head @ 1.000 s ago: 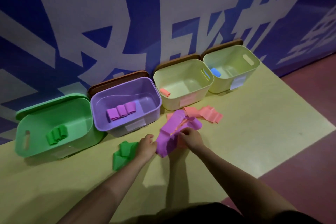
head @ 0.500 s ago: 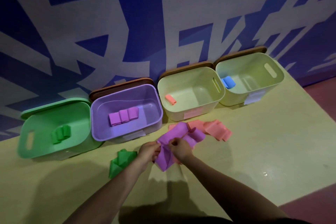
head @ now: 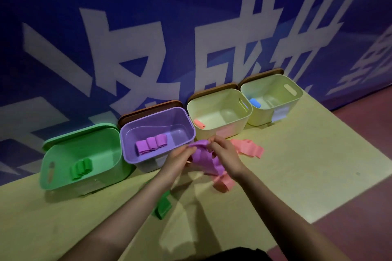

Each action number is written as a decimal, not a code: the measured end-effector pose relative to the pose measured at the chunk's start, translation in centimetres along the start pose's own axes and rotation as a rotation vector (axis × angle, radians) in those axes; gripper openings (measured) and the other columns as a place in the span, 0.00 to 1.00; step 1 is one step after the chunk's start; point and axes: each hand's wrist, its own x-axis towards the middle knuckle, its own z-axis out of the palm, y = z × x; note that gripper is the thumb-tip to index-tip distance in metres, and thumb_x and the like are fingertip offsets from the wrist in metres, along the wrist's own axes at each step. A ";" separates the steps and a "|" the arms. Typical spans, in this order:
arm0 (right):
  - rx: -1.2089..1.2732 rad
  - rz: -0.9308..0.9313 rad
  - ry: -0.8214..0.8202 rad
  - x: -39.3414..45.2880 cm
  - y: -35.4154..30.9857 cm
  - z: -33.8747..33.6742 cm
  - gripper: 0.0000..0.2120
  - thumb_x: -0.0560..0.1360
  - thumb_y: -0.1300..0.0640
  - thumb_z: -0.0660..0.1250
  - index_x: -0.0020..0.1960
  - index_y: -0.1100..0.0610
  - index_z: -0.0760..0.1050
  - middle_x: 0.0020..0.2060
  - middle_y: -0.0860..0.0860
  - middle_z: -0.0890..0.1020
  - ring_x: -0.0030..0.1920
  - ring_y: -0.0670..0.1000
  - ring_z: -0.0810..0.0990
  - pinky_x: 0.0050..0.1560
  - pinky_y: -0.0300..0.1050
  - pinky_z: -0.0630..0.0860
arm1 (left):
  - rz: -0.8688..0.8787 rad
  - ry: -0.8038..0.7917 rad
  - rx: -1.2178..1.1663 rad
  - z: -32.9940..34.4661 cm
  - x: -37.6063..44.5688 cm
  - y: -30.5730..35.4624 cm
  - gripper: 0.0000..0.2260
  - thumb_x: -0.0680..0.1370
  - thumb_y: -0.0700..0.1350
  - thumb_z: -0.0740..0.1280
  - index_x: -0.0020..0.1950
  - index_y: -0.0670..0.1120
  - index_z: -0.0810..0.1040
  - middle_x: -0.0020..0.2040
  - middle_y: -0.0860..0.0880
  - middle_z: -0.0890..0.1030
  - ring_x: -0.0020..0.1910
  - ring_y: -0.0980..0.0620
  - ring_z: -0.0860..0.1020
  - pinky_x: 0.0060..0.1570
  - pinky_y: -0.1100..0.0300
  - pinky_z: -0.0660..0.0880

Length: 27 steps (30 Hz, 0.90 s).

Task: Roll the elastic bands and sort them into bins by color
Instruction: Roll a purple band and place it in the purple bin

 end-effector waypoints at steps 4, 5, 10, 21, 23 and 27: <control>0.091 -0.165 0.039 -2.0 -5.2 1.2 0.06 0.70 0.57 0.64 0.39 0.59 0.75 0.29 0.44 0.75 0.32 0.43 0.71 0.34 0.34 0.68 | 0.222 0.005 0.008 -1.5 -3.4 3.6 0.07 0.80 0.42 0.62 0.50 0.51 0.79 0.45 0.50 0.82 0.45 0.52 0.78 0.46 0.61 0.75; 0.102 -0.196 0.042 -2.5 -6.2 1.5 0.04 0.71 0.58 0.66 0.38 0.58 0.76 0.29 0.43 0.76 0.32 0.43 0.71 0.34 0.35 0.68 | 0.278 0.024 -0.004 -1.9 -4.1 4.3 0.07 0.80 0.41 0.63 0.50 0.51 0.79 0.46 0.50 0.82 0.46 0.52 0.78 0.48 0.59 0.75; 0.143 -0.306 0.075 -4.3 -9.7 3.2 0.04 0.73 0.60 0.66 0.40 0.55 0.77 0.33 0.42 0.78 0.35 0.43 0.74 0.36 0.36 0.70 | 0.472 0.086 -0.054 -3.5 -7.4 6.6 0.05 0.79 0.43 0.65 0.47 0.47 0.81 0.43 0.47 0.81 0.44 0.51 0.76 0.47 0.54 0.73; 0.159 -0.150 0.035 -6.6 -7.1 7.8 0.22 0.71 0.39 0.62 0.54 0.53 0.80 0.54 0.51 0.82 0.55 0.50 0.78 0.56 0.48 0.73 | 0.520 0.103 0.032 -6.8 -9.9 6.4 0.10 0.81 0.42 0.62 0.51 0.36 0.78 0.43 0.40 0.78 0.43 0.49 0.73 0.47 0.52 0.71; 0.166 -0.133 0.027 -6.6 -6.9 8.0 0.24 0.70 0.38 0.62 0.52 0.57 0.80 0.47 0.50 0.81 0.49 0.48 0.76 0.53 0.48 0.71 | 0.518 0.106 0.046 -7.0 -9.8 6.1 0.11 0.80 0.42 0.62 0.51 0.35 0.77 0.43 0.41 0.77 0.43 0.48 0.73 0.47 0.51 0.72; 0.209 -0.099 -0.001 -6.4 -6.8 7.9 0.20 0.73 0.40 0.60 0.46 0.55 0.80 0.37 0.48 0.79 0.39 0.45 0.75 0.43 0.42 0.71 | 0.461 0.114 0.038 -6.6 -9.5 5.7 0.08 0.79 0.41 0.64 0.53 0.39 0.80 0.45 0.44 0.80 0.45 0.49 0.76 0.49 0.50 0.75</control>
